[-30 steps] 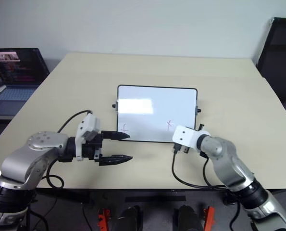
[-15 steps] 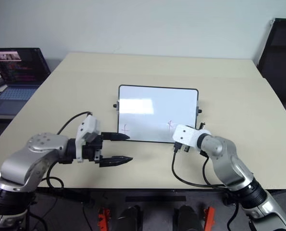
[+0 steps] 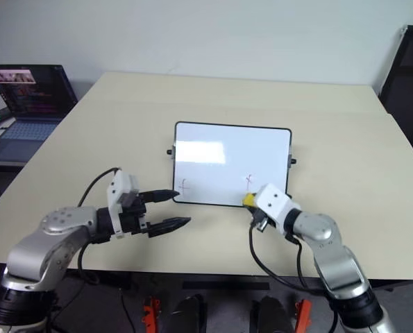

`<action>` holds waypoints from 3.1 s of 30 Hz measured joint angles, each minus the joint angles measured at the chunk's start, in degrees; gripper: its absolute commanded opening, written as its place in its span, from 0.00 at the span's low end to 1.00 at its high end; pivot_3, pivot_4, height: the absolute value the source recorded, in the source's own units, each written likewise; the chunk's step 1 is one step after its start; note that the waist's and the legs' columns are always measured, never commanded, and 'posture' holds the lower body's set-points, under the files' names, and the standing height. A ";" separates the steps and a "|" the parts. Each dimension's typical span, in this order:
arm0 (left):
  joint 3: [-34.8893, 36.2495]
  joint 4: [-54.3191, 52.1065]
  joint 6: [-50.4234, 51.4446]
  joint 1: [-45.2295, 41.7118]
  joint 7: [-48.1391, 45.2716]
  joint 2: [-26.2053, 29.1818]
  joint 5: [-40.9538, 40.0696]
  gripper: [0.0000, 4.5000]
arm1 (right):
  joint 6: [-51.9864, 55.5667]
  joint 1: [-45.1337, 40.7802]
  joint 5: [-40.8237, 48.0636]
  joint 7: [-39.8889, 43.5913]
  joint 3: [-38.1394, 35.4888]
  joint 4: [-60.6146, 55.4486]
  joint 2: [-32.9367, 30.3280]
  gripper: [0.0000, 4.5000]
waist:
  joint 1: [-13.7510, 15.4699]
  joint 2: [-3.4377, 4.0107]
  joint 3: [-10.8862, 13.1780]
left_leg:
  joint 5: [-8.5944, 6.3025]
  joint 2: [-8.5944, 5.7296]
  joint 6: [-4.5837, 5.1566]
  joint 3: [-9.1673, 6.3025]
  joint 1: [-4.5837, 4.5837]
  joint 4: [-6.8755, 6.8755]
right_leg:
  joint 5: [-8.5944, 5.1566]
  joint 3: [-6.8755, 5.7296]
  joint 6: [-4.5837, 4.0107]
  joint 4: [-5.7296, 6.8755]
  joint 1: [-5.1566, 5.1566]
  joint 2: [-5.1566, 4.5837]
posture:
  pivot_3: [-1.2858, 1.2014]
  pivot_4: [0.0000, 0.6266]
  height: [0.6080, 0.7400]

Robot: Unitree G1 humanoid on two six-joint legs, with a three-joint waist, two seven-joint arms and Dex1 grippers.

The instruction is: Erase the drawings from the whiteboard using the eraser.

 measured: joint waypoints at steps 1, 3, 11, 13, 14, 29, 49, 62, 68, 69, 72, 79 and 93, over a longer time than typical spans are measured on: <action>0.54 -0.13 -0.03 0.58 0.96 -0.51 -0.02 1.00 | 0.57 1.13 1.12 0.01 -1.10 -0.84 -0.02 0.23 | 0.00 0.00 0.00 | 0.00 0.00 0.00 0.00 0.02 0.02 | -0.01 0.00 -0.03 0.02 0.01 0.00 | 0.52 0.24 1.00; 1.87 -1.02 -0.02 2.26 3.01 -1.23 -0.17 1.00 | 1.95 3.91 4.08 -0.71 -4.36 -3.20 0.86 0.23 | -0.02 0.00 0.00 | 0.00 0.01 0.00 -0.02 0.06 0.04 | -0.05 0.01 -0.12 0.05 0.02 0.00 | 0.52 0.24 1.00; 1.92 -5.07 0.64 4.74 7.03 -2.39 -0.88 1.00 | 4.90 8.44 11.66 -6.81 -8.27 -4.91 8.26 0.23 | -0.05 -0.01 -0.01 | 0.01 0.02 0.00 0.03 0.17 0.06 | 0.02 0.07 -0.20 0.05 0.06 -0.01 | 0.52 0.24 1.00; 1.81 -5.49 1.06 4.54 7.60 -2.52 -0.93 1.00 | 4.65 8.27 11.80 -8.26 -7.67 -4.71 8.49 0.23 | -0.05 -0.01 -0.01 | 0.01 0.02 0.00 0.03 0.16 0.06 | 0.02 0.06 -0.20 0.02 0.06 -0.01 | 0.52 0.24 1.00; 1.77 -5.65 1.24 4.41 7.83 -2.55 -0.94 1.00 | 4.49 8.08 11.62 -8.68 -7.32 -4.61 8.50 0.23 | -0.05 -0.01 -0.01 | 0.01 0.02 0.00 0.04 0.15 0.06 | 0.02 0.06 -0.20 0.02 0.05 -0.01 | 0.52 0.24 1.00; 1.19 -7.30 2.66 3.23 6.39 -1.63 -2.18 1.00 | -5.15 -15.71 -7.66 -17.11 7.46 15.84 5.52 0.23 | 0.06 -0.01 0.00 | 0.01 -0.01 0.00 0.03 0.03 0.04 | 0.06 0.03 -0.10 -0.04 0.02 0.01 | 0.52 0.24 1.00; -0.11 -3.50 -1.73 3.87 2.24 -1.50 -0.68 1.00 | -7.68 -20.21 -15.07 -12.53 13.01 19.61 0.60 0.23 | -0.50 -0.07 -0.04 | 0.03 0.03 0.01 0.04 0.28 0.12 | 0.15 0.06 -0.26 0.06 0.10 0.01 | 0.52 0.24 1.00; -0.44 -2.70 -2.36 4.30 2.08 -1.50 -0.66 1.00 | -4.85 -15.37 -14.93 -2.90 14.80 14.23 -4.70 0.23 | -0.09 -0.10 -0.07 | 0.02 0.02 0.01 0.05 0.35 0.10 | 0.12 0.06 -0.24 0.02 0.15 -0.01 | 0.52 0.24 1.00; -0.30 -2.34 -3.24 5.40 1.61 -1.50 -0.65 1.00 | -4.04 -14.80 -14.35 -3.96 13.22 14.17 -1.10 0.23 | -0.29 -0.10 -0.06 | 0.02 0.03 0.01 0.04 0.33 0.10 | 0.14 0.07 -0.25 0.05 0.09 -0.01 | 0.52 0.24 1.00; -0.24 -2.32 -3.34 5.57 1.67 -1.50 -0.64 1.00 | -3.61 -14.91 -13.53 -4.68 11.92 14.19 0.10 0.23 | -0.27 -0.09 -0.06 | 0.02 0.03 0.01 0.04 0.31 0.10 | 0.14 0.07 -0.25 0.05 0.09 -0.01 | 0.52 0.24 1.00; 1.98 -2.02 -3.90 7.46 2.68 -1.44 -0.64 1.00 | 0.08 -13.96 -5.41 -4.06 3.93 10.39 4.54 0.23 | -0.18 -0.07 -0.04 | 0.02 0.03 0.01 0.02 0.14 0.03 | 0.10 0.04 -0.20 0.00 0.01 0.01 | 0.52 0.24 1.00; 7.60 -2.35 -4.26 11.01 6.16 -1.40 -0.70 1.00 | 6.87 -6.89 8.22 -0.26 -0.40 0.93 6.41 0.23 | -0.11 -0.05 -0.03 | -0.08 0.03 -0.11 0.01 0.09 -0.05 | -0.13 0.01 -0.22 -0.03 0.00 0.00 | 0.52 0.24 1.00; 13.59 -7.67 -3.88 16.45 15.34 -3.51 0.02 1.00 | 2.54 -3.32 11.77 -3.14 1.34 1.05 4.26 0.23 | -0.03 -0.06 -0.03 | -0.08 0.03 -0.13 0.03 0.11 -0.02 | -0.12 0.03 -0.24 -0.06 0.00 -0.02 | 0.52 0.24 1.00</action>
